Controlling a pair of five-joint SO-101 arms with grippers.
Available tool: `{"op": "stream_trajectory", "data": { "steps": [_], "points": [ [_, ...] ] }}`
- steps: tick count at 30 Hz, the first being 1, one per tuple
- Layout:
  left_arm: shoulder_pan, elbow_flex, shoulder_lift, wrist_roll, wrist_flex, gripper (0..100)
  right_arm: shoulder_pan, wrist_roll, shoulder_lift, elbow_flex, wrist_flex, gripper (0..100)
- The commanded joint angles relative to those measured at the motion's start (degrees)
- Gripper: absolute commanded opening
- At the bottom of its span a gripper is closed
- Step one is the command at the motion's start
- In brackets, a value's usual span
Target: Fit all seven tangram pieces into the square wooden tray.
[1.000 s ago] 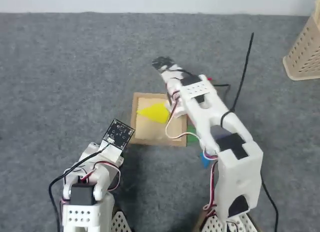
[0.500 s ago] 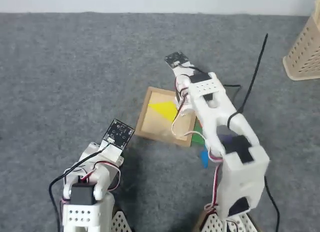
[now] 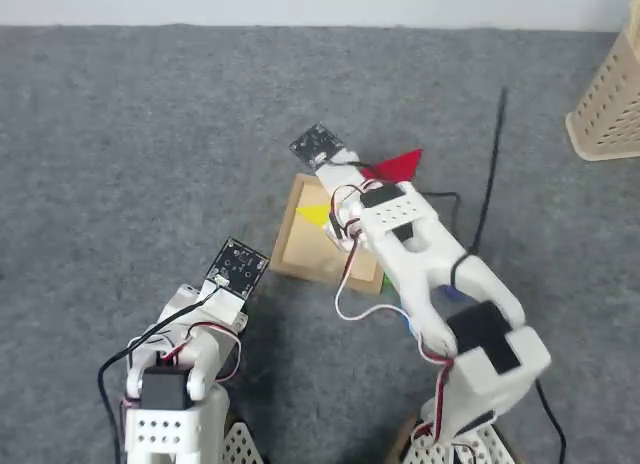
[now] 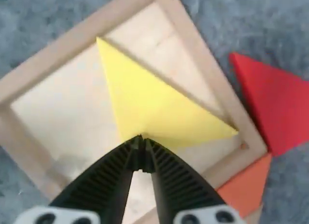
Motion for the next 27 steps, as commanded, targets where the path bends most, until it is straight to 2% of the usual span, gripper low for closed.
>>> {"op": "stream_trajectory", "data": {
  "steps": [1,9,15,21,25,27],
  "points": [
    [-0.2,-0.7,-1.2,0.4,0.0,12,0.7,0.8,4.6,-8.2,1.8,0.6],
    [-0.2,-0.7,-1.2,0.4,0.0,12,4.3,0.6,11.4,-19.3,5.8,0.6],
    [-0.2,-0.7,-1.2,0.4,0.0,12,4.4,1.0,1.9,-25.1,15.3,0.6],
    [-0.2,-0.7,-1.2,0.4,0.0,12,7.3,0.0,-4.4,-26.7,14.9,0.6],
    [-0.2,-0.7,-1.2,0.4,0.0,12,10.2,-14.0,0.9,-27.1,10.5,0.6],
    [-0.2,-0.7,-1.2,0.4,0.0,12,10.7,-18.4,5.3,-29.4,8.6,0.9]
  ]
}}
